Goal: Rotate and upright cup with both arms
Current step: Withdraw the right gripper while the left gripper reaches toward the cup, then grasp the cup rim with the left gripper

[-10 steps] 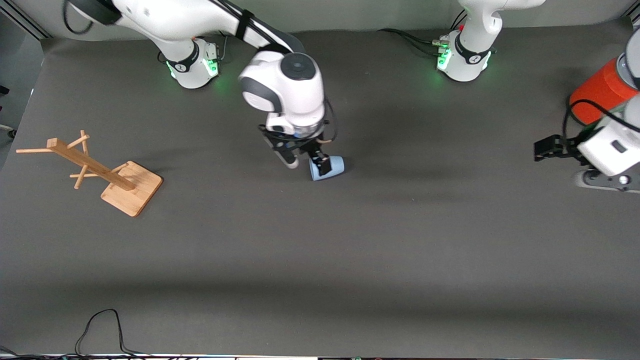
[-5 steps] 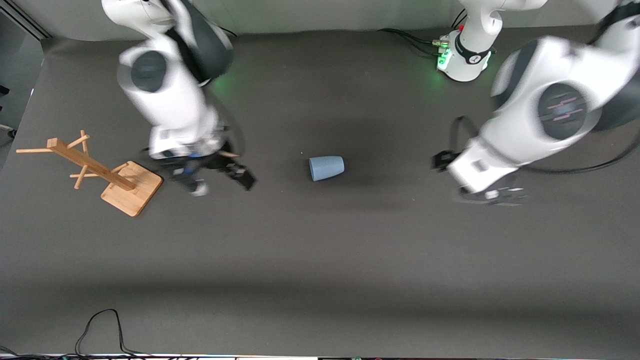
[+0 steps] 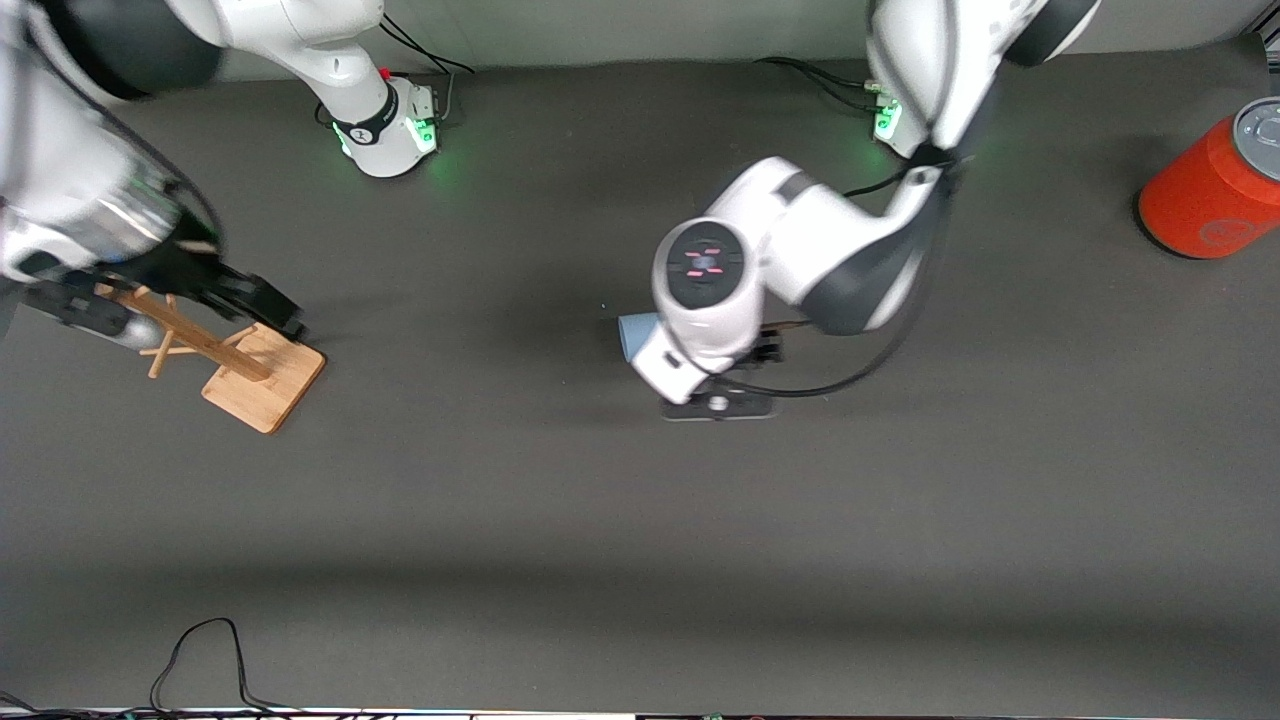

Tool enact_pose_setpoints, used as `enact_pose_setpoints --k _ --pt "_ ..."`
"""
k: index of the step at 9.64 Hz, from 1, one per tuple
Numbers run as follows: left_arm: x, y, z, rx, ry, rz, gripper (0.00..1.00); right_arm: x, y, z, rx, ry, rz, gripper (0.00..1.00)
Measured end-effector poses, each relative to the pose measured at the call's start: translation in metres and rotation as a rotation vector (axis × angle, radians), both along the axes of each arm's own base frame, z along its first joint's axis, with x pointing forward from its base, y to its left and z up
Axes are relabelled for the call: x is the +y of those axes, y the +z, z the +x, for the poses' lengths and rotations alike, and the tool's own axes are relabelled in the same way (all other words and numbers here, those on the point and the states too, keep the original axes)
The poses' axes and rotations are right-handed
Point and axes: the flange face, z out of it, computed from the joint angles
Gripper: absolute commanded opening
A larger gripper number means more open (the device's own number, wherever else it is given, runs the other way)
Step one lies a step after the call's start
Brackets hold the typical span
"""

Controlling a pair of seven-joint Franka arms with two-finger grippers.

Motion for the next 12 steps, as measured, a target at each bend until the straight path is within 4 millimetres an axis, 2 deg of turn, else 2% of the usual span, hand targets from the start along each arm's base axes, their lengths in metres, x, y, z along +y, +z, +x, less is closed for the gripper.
enact_pose_setpoints --k 1,2,3,6,7,8,9,11,12 --pt "-0.020 -0.016 -0.006 -0.018 0.048 -0.015 1.00 -0.035 0.008 -0.010 0.010 0.039 -0.007 1.00" --pt "-0.038 -0.031 -0.015 -0.022 0.070 -0.018 1.00 -0.059 0.010 -0.019 0.025 0.053 -0.009 1.00" --pt "-0.053 -0.049 -0.026 -0.019 0.063 -0.004 1.00 -0.070 0.007 -0.025 0.039 0.051 -0.006 1.00" --pt "-0.100 -0.109 -0.066 -0.039 -0.042 0.069 1.00 -0.081 -0.032 -0.031 0.093 0.078 -0.004 1.00" --pt "-0.115 -0.128 -0.084 -0.053 -0.127 0.108 0.98 -0.082 -0.036 -0.032 0.099 0.085 -0.004 1.00" --pt "-0.122 -0.139 -0.094 -0.058 -0.216 0.138 0.96 -0.082 -0.035 -0.032 0.097 0.088 -0.004 1.00" --pt "-0.120 -0.144 -0.094 -0.059 -0.291 0.168 0.90 -0.081 -0.034 -0.033 0.095 0.093 -0.004 1.00" --pt "-0.110 -0.152 -0.090 -0.040 -0.449 0.245 0.49 -0.075 -0.027 -0.035 0.079 0.109 -0.011 1.00" --pt "-0.108 -0.156 -0.089 -0.024 -0.518 0.265 0.24 -0.072 -0.022 -0.038 0.070 0.119 -0.016 1.00"
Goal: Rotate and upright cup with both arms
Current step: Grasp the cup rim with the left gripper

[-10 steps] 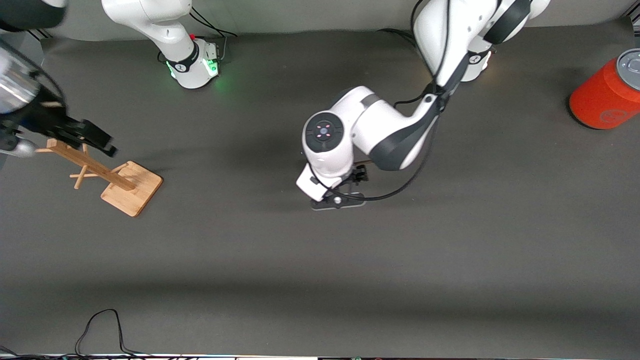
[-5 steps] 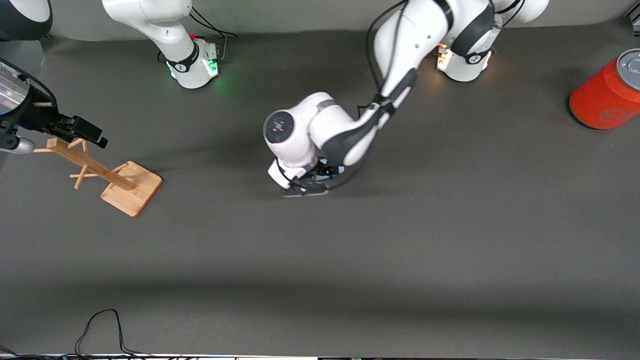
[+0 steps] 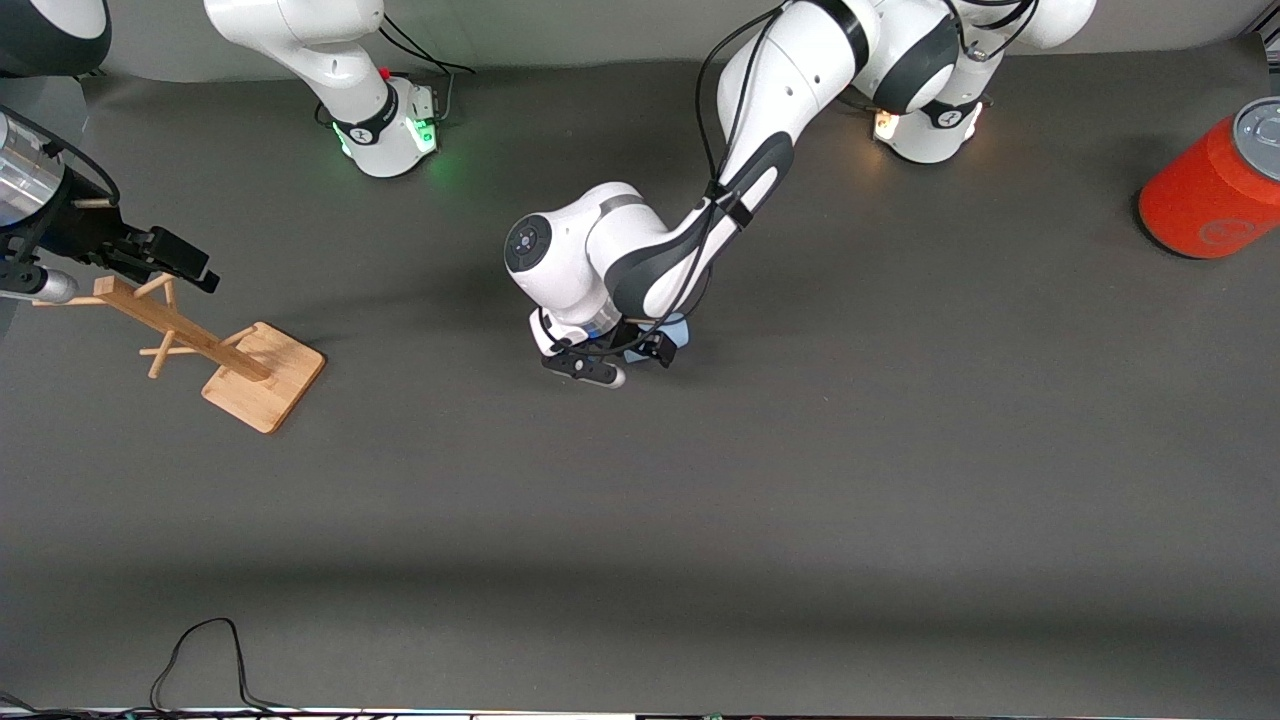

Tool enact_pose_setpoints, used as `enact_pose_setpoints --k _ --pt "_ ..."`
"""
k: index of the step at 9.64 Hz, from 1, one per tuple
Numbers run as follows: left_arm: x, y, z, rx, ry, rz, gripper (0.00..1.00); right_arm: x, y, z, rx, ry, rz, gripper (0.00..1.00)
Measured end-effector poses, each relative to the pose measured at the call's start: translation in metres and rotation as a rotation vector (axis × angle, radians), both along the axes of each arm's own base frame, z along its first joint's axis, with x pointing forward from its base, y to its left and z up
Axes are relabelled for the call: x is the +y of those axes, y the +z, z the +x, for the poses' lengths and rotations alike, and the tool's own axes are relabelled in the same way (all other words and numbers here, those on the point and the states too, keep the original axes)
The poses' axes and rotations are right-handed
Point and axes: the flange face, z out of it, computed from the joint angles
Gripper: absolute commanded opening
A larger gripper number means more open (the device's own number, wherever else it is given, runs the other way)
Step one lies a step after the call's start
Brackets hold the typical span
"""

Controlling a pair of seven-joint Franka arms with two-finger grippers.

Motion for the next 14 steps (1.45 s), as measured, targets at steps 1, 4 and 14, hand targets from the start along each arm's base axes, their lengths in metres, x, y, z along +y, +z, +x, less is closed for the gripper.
enact_pose_setpoints --k 1,4,14 --pt "0.003 -0.004 0.002 0.009 -0.035 0.014 0.00 0.003 0.004 -0.002 -0.008 0.008 -0.005 1.00" --pt "0.007 -0.008 0.005 0.020 -0.058 0.031 0.02 0.005 0.011 -0.006 -0.023 0.014 -0.008 1.00" --pt "-0.017 -0.007 0.000 -0.001 0.342 -0.173 0.99 0.014 0.021 -0.013 -0.034 0.035 -0.006 1.00"
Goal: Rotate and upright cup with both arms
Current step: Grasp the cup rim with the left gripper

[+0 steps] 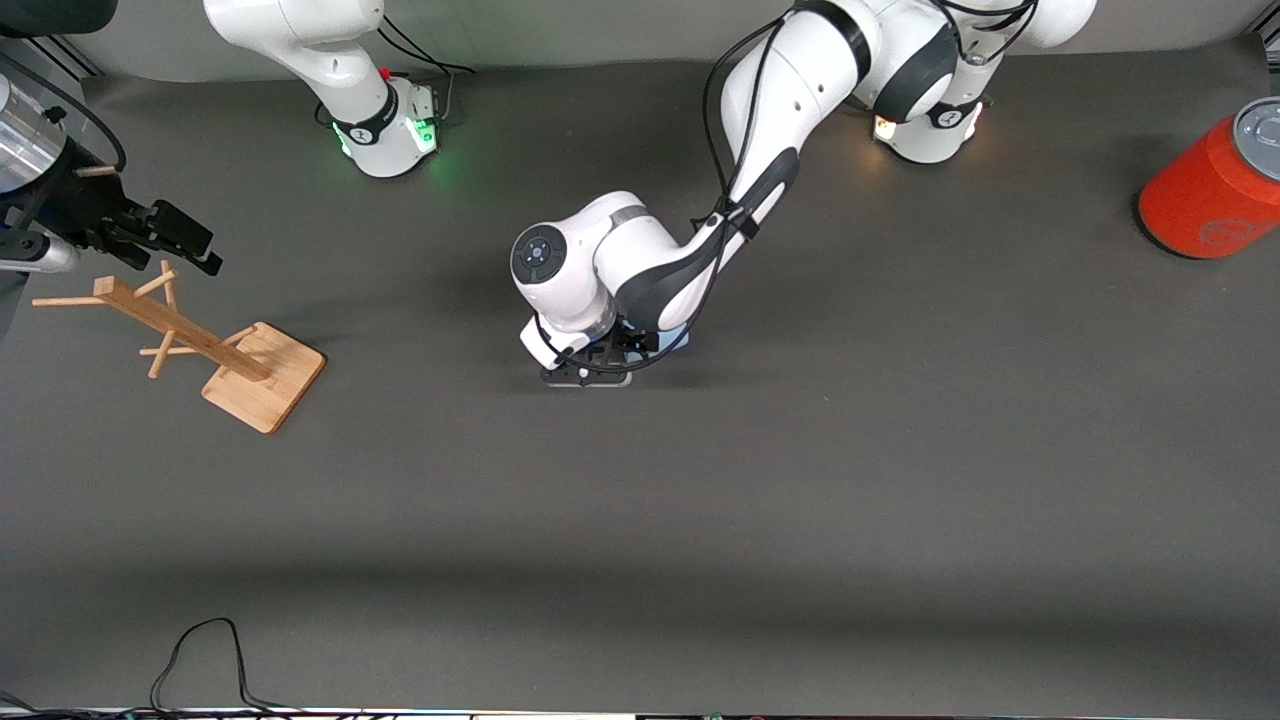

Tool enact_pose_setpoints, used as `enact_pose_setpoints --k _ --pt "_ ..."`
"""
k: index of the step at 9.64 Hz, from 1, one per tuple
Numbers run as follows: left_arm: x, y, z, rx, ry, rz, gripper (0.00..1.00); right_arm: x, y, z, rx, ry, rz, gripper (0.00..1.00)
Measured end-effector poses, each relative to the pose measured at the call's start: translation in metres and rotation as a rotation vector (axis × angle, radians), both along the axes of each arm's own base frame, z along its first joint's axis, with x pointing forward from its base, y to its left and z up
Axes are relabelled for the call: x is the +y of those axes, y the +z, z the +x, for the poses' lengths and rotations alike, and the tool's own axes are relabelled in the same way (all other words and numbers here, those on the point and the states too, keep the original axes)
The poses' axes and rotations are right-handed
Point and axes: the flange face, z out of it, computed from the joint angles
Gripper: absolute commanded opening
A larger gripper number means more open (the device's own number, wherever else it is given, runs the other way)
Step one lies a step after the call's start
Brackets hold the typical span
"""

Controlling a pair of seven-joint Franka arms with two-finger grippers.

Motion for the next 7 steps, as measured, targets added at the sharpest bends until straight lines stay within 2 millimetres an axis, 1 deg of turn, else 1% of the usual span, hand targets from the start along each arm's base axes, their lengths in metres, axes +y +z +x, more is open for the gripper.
enact_pose_setpoints --k 1,2,3,4,5,7 --pt "0.001 -0.013 -0.008 0.018 -0.065 0.044 0.98 -0.001 0.002 -0.002 0.002 -0.001 0.001 1.00" --pt "0.003 -0.023 -0.016 0.039 -0.123 0.088 0.93 -0.001 0.003 -0.004 0.008 -0.001 0.001 1.00" --pt "0.004 -0.028 -0.023 0.065 -0.174 0.119 0.70 -0.001 0.004 -0.005 0.007 -0.001 0.001 1.00" --pt "0.006 -0.031 -0.026 0.090 -0.215 0.139 0.21 -0.001 0.004 -0.005 0.007 -0.001 0.001 1.00" --pt "0.009 -0.032 -0.025 0.107 -0.239 0.154 0.00 -0.001 0.004 -0.005 0.007 -0.001 0.001 1.00" --pt "0.012 -0.032 -0.024 0.117 -0.255 0.162 0.00 -0.002 0.006 -0.006 0.001 0.000 0.002 1.00"
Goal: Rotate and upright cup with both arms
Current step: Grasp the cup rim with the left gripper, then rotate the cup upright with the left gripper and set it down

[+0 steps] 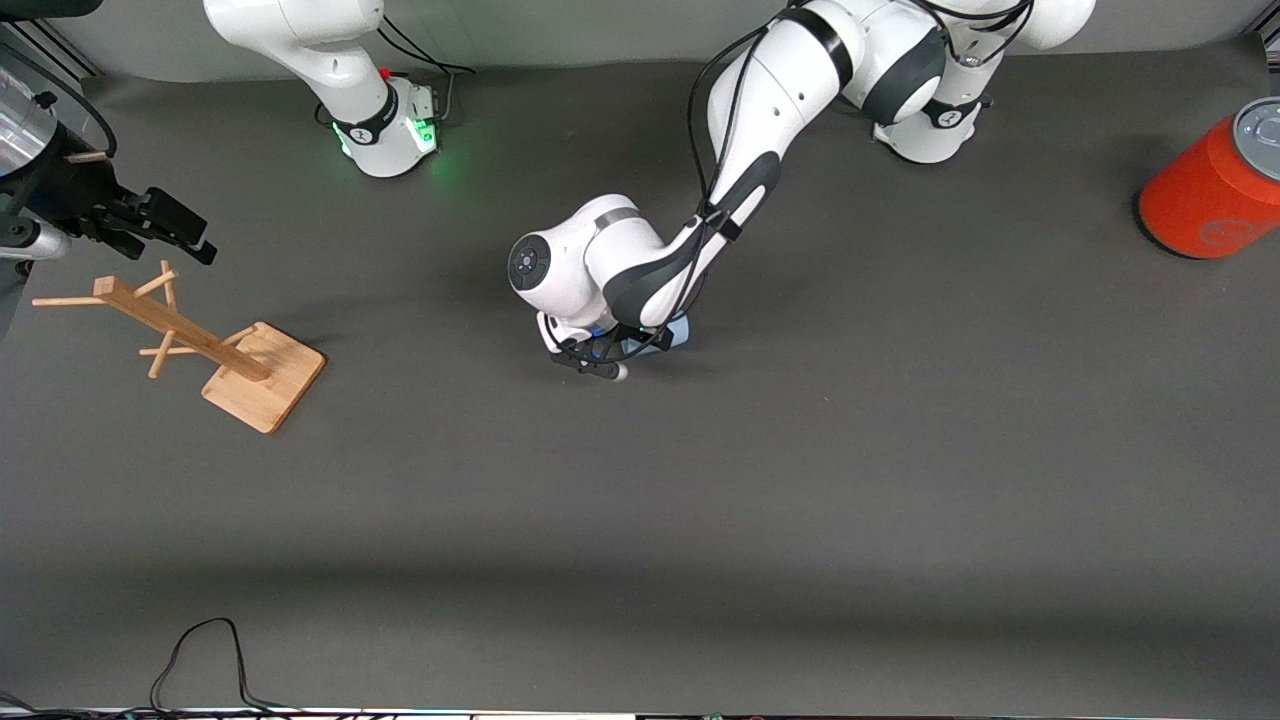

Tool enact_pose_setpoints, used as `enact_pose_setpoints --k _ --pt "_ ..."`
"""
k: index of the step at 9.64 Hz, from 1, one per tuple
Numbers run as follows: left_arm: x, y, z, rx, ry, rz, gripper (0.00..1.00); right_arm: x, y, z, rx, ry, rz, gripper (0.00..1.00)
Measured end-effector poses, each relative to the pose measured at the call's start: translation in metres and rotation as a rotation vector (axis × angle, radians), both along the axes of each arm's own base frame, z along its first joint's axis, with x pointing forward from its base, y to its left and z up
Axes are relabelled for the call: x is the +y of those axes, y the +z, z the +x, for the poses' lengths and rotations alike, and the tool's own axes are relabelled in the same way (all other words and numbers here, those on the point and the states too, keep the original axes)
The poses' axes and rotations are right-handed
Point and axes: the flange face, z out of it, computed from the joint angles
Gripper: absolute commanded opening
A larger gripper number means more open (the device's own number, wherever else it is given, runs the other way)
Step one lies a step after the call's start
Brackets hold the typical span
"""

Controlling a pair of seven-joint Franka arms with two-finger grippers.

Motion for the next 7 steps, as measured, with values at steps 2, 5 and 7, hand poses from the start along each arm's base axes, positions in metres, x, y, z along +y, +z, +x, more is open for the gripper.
enact_pose_setpoints --k 2,5,7 --pt "0.003 0.003 0.004 0.004 -0.006 0.004 0.00 0.000 0.002 -0.001 -0.003 0.000 0.000 1.00" --pt "0.006 0.015 0.011 0.002 -0.013 -0.004 0.00 0.001 0.002 -0.002 0.003 0.003 0.000 1.00" --pt "0.007 0.026 0.017 -0.010 -0.001 -0.021 0.00 0.001 0.001 -0.002 0.005 0.003 0.000 1.00"
